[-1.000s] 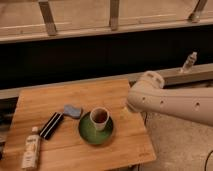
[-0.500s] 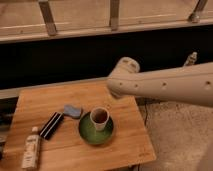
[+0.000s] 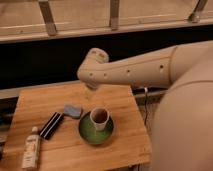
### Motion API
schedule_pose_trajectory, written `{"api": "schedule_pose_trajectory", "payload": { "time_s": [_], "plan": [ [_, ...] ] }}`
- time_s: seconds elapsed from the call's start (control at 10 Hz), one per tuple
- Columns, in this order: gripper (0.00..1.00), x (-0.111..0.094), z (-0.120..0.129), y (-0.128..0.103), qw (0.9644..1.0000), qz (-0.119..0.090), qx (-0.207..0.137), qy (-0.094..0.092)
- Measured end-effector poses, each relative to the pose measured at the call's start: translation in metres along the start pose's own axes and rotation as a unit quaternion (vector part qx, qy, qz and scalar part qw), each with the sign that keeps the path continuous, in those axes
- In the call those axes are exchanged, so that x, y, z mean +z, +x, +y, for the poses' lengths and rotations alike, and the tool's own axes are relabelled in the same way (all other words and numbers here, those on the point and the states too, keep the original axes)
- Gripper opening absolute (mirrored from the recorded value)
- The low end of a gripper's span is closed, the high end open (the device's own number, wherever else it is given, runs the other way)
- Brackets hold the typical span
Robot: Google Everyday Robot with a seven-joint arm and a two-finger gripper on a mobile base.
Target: Move the arm in a circular motion
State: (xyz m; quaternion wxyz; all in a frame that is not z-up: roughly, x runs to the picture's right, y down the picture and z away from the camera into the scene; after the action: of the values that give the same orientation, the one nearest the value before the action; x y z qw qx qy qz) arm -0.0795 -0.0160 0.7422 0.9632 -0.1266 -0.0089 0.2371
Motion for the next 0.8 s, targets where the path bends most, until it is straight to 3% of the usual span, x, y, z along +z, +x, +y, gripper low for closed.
{"api": "schedule_pose_trajectory", "payload": {
  "time_s": [0.2,0.4,0.6,0.8],
  "plan": [
    [0.80,0.000,0.023,-0.044,0.9988,-0.017,-0.038,-0.023],
    [0.80,-0.006,0.075,-0.090,0.9943,-0.032,-0.085,-0.057],
    [0.80,-0.012,0.118,-0.107,0.9906,-0.037,-0.106,-0.078],
    [0.80,-0.014,0.156,-0.105,0.9900,-0.034,-0.100,-0.093]
  ]
}}
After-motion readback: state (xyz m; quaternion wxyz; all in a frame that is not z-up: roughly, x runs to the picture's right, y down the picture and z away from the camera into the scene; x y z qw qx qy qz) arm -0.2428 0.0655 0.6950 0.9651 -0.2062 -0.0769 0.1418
